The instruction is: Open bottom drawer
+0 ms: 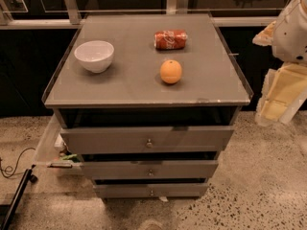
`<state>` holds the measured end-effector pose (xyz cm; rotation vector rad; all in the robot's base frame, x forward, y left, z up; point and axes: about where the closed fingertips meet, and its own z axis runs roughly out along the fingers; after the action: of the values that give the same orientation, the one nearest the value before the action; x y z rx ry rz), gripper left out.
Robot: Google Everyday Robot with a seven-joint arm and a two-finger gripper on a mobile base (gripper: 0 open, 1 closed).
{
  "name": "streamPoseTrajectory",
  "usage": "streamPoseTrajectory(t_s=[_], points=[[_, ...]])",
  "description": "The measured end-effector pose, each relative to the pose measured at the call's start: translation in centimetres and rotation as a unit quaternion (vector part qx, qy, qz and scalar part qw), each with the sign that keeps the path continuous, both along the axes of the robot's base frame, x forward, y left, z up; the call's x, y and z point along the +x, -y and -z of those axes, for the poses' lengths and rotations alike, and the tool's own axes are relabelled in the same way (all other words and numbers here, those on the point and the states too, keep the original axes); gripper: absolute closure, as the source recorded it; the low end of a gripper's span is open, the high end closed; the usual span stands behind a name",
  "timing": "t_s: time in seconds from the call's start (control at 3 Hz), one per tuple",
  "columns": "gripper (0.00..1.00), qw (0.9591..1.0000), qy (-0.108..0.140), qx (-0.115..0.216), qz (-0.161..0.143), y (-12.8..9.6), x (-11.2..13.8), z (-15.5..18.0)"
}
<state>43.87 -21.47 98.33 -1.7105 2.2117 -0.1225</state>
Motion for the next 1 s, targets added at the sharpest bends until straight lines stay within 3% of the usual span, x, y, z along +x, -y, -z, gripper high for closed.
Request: streamPoseTrajectory(t_s=[0.33, 1.0], points=[[0.0, 1.0, -0.002, 0.0, 0.0, -0.1, -0.1, 0.5], [0.0, 0.9995, -0.025, 0.017, -0.008, -0.5, -1.8, 6.9]])
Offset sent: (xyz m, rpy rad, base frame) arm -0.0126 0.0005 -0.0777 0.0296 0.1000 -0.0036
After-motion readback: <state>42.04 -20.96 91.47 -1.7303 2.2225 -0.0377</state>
